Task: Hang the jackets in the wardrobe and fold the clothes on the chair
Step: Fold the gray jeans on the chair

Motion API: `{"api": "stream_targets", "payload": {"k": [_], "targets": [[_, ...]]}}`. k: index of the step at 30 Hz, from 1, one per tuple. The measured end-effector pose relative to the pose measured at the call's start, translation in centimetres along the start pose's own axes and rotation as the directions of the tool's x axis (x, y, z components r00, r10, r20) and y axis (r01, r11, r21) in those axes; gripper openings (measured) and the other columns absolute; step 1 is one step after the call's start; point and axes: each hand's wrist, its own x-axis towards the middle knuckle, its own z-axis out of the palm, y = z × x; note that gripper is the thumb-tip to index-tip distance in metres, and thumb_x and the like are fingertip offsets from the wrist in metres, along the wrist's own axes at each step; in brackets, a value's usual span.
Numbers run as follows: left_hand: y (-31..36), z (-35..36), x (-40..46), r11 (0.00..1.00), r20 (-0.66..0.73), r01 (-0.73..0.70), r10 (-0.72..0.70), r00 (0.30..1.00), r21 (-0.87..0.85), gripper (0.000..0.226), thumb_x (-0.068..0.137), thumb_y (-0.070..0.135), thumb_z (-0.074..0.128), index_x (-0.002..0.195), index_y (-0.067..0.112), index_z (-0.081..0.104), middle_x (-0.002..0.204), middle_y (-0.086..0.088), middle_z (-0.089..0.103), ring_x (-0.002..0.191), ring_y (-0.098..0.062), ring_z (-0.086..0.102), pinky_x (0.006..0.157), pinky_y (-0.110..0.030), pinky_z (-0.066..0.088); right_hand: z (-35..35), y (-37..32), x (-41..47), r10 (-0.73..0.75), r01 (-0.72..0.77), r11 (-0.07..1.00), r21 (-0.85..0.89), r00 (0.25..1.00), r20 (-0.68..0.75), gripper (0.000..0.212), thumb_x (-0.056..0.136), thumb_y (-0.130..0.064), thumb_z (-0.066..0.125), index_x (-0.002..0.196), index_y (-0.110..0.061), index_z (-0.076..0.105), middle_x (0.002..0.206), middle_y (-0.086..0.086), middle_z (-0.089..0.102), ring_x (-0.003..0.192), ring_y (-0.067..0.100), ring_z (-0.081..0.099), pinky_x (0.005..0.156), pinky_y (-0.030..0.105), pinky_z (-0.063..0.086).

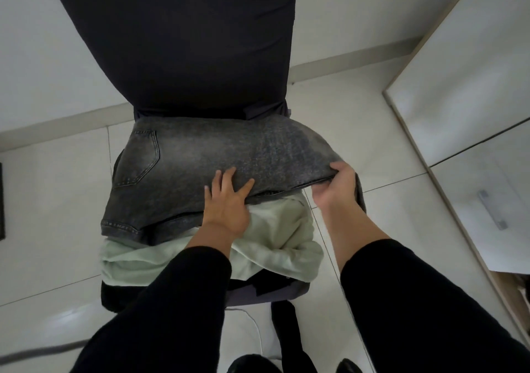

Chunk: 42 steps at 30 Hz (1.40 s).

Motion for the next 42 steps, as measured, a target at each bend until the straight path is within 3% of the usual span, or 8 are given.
{"api": "stream_targets", "payload": {"k": [6,9,12,16,20,24,30,42], "targets": [[-1.6,-2.4,-0.2,0.982,0.301,-0.026,0.083,0.95,-0.188,0.068,0.092,0.032,0.045,0.15,0.042,0.01,0.16,0.01,-0.002,0.147,-0.023,0.0,0.119,-0.038,0.012,3.5,0.3,-4.3,0.103,-0.096,0.994,-0.059,0.985,0.14,0.034,0.093,-0.039,0.054,0.11,-0.01,0.061,0.108,0.011,0.067,0.102,0.029,0.062,0.094,0.042,0.049],[-2.1,-2.7,-1.2,0.96,0.317,0.001,0.092,0.944,-0.28,0.068,0.089,0.03,0.048,0.149,0.039,0.017,0.159,0.012,0.009,0.147,-0.02,0.007,0.117,-0.037,0.017,6.1,2.7,-7.0,-0.159,0.231,0.899,-0.371,0.964,0.215,0.044,0.098,-0.029,0.048,0.14,-0.017,0.041,0.138,0.008,0.05,0.122,0.027,0.051,0.104,0.041,0.041],[-2.6,-2.2,-2.6,0.923,0.307,0.086,0.036,0.951,-0.374,0.076,0.083,0.029,0.053,0.15,0.035,0.017,0.154,-0.001,0.029,0.14,-0.024,0.032,0.107,-0.034,0.035,8.2,5.6,-11.0,-0.375,0.704,0.378,-0.601,0.71,0.596,0.051,0.103,-0.03,0.035,0.151,-0.023,0.02,0.149,0.003,0.037,0.135,0.022,0.037,0.109,0.033,0.031],[-4.8,-1.3,-4.4,0.891,0.209,0.122,-0.032,0.977,-0.437,0.068,0.082,0.032,0.056,0.144,0.03,0.028,0.14,-0.001,0.047,0.126,-0.023,0.045,0.102,-0.038,0.041,11.3,9.9,-14.3,-0.138,0.85,-0.201,-0.486,0.467,0.873,0.05,0.101,-0.031,0.033,0.149,-0.029,0.02,0.15,0.007,0.03,0.129,0.03,0.037,0.099,0.041,0.036],[-10.0,-2.1,-6.1,0.971,-0.171,0.174,-0.201,0.965,-0.163,0.053,0.092,0.027,0.045,0.143,0.02,0.032,0.148,0.003,0.035,0.138,-0.018,0.025,0.11,-0.036,0.024,13.2,15.0,-14.3,0.092,0.827,-0.464,-0.316,0.4,0.912,0.058,0.097,-0.024,0.041,0.149,-0.035,0.017,0.156,0.006,0.01,0.134,0.034,0.024,0.102,0.049,0.035],[-16.1,0.2,-6.7,0.898,-0.043,0.274,-0.307,0.951,-0.345,0.05,0.099,0.035,0.032,0.148,0.028,0.027,0.157,0.009,0.021,0.145,-0.016,0.014,0.115,-0.042,0.02,14.1,19.9,-12.4,0.282,0.676,-0.733,-0.078,0.406,0.869,0.072,0.085,-0.023,0.045,0.148,-0.041,0.015,0.158,0.004,-0.008,0.142,0.035,-0.013,0.11,0.065,-0.007],[-17.1,3.6,-6.8,0.915,0.069,0.212,-0.201,0.977,-0.343,0.063,0.096,0.049,0.031,0.152,0.03,0.01,0.16,0.011,0.004,0.147,-0.012,-0.008,0.118,-0.039,0.017,15.2,25.4,-10.5,0.518,0.703,-0.705,0.093,0.421,0.744,0.072,0.083,-0.076,0.011,0.146,-0.044,0.024,0.158,-0.005,-0.02,0.135,0.031,-0.04,0.096,0.064,-0.032],[-16.8,3.3,-7.2,0.936,0.051,0.248,-0.243,0.969,-0.248,0.072,0.087,0.056,0.046,0.148,0.031,0.019,0.156,0.011,0.02,0.144,-0.013,0.012,0.117,-0.035,0.015,14.8,27.2,-7.4,0.582,0.675,-0.737,0.03,0.611,0.536,0.049,0.098,-0.049,0.026,0.145,-0.052,0.013,0.158,-0.006,-0.02,0.142,0.028,-0.027,0.103,0.07,-0.017]]}}
